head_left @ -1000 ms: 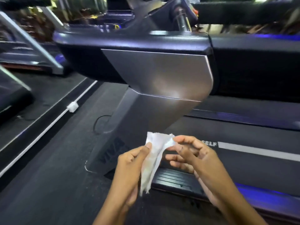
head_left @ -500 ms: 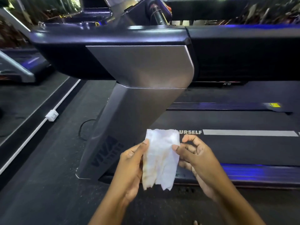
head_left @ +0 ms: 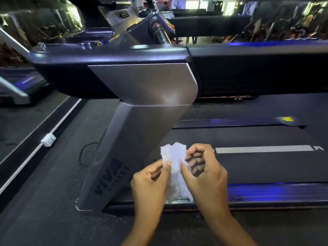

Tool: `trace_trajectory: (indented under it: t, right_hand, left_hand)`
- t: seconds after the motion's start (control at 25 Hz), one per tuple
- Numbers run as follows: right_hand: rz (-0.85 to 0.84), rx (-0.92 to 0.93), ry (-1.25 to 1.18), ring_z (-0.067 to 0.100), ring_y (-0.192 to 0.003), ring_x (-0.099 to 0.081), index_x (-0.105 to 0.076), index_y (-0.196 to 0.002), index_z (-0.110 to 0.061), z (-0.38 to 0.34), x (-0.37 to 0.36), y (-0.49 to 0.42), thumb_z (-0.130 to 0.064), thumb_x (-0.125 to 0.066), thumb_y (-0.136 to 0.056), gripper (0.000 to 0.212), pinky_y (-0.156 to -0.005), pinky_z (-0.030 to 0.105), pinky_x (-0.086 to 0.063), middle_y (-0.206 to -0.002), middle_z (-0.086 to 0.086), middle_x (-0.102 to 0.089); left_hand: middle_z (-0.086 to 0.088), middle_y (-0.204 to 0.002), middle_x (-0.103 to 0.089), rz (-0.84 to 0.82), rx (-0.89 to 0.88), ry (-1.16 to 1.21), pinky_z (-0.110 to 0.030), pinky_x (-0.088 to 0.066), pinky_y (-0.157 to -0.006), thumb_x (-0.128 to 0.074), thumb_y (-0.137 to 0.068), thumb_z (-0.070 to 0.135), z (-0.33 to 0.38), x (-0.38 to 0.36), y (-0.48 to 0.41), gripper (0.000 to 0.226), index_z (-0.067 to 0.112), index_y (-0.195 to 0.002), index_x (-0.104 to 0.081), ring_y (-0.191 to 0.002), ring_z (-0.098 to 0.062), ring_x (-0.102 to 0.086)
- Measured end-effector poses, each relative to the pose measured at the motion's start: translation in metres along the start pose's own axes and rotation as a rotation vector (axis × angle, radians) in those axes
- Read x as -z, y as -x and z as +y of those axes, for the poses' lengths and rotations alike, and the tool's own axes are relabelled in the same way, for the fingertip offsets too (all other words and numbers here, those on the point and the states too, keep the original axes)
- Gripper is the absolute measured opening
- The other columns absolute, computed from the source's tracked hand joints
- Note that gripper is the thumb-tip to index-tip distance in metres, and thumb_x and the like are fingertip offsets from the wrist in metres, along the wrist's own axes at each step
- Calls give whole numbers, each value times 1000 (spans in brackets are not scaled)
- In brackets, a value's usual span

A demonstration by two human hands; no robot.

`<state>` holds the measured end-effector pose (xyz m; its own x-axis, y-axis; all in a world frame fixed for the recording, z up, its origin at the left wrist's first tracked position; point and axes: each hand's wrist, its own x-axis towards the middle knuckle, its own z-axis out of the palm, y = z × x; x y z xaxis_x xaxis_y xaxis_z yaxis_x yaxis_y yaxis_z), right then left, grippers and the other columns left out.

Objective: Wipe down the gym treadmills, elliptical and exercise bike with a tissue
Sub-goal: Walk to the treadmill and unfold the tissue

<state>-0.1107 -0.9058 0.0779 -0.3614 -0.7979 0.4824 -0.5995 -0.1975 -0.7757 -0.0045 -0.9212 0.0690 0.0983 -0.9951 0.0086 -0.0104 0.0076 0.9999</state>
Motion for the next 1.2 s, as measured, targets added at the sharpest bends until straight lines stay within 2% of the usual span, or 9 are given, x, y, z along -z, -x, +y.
trace_trajectory:
  t: [0.16, 0.24, 0.4, 0.56, 0.68, 0.8, 0.92, 1.08, 1.2]
  right_hand:
    - [-52, 213, 6, 2, -75, -57, -52, -96, -31, -7, -1, 12, -15, -63, -74, 29, -67, 16, -47, -83, -15, -59]
    - [-199, 120, -152, 3, -86, -62, -54, -101, -29, -13, 7, 14, -22, -58, -78, 25, -74, 13, -47, -93, -15, -64]
    - [-409, -239, -537, 7, -93, -67, -58, -99, -25, -17, 27, 3, 4, -53, -87, 32, -80, 24, -54, -97, -7, -71]
    - [-331, -223, -391, 4, -83, -66, -64, -81, -25, -11, 46, -10, -13, -69, -81, 12, -75, 23, -55, -91, -10, -70]
    - [-396, -202, -392, 5, -78, -66, -68, -78, -20, -13, 50, -13, -7, -71, -79, 14, -74, 19, -53, -84, -5, -71]
    - [-282, -261, -405, 11, -74, -68, -74, -81, -21, -10, 48, -12, -6, -71, -79, 16, -73, 23, -54, -76, -2, -72]
    - [-254, -340, -429, 12, -79, -69, -71, -96, -29, -5, 51, -9, -9, -71, -80, 27, -79, 25, -54, -76, 0, -73]
    - [-416, -400, -482, 7, -87, -67, -65, -115, -23, -1, 64, -14, -2, -73, -76, 45, -80, 17, -50, -90, 1, -73]
    - [-394, -332, -347, 16, -71, -60, -72, -102, -24, -4, 69, -18, -6, -76, -74, 33, -72, 21, -51, -86, 5, -70]
  left_hand:
    - [-7, -74, -74, 5, 57, 179, -18, -52, -58, -58, -91, 8, 8, -7, 9, 25, 15, -74, -75, -68, -14, -70]
    - [-14, -70, -70, 6, 103, 278, -22, -50, -53, -59, -87, 23, 12, -7, 11, 30, 6, -66, -72, -62, -19, -64]
    - [-16, -70, -69, -58, 172, 382, -25, -54, -54, -62, -77, 26, 17, -3, 4, 28, 0, -81, -71, -60, -21, -65]
    - [-16, -87, -73, -272, 228, 344, -28, -57, -57, -56, -86, 26, 31, 1, -6, 29, 3, -97, -70, -73, -23, -71]
    - [-18, -83, -72, -430, 195, 246, -27, -54, -56, -56, -81, 35, 40, 0, -10, 37, 3, -92, -71, -73, -25, -68]
    - [-8, -85, -74, -434, 114, 195, -25, -55, -66, -60, -75, 36, 40, -4, -6, 39, 12, -104, -68, -81, -21, -70]
    - [0, -84, -73, -398, -55, 86, -21, -54, -61, -75, -70, 24, 33, -4, 3, 51, 32, -117, -56, -82, -11, -71]
    - [9, -97, -73, -422, -330, -73, -22, -55, -77, -78, -75, 11, 25, 0, 0, 36, 28, -106, -70, -93, -11, -69]
    - [15, -87, -70, -319, -654, -323, -13, -49, -74, -76, -74, 22, 30, 3, -10, 18, 26, -92, -75, -83, -1, -66]
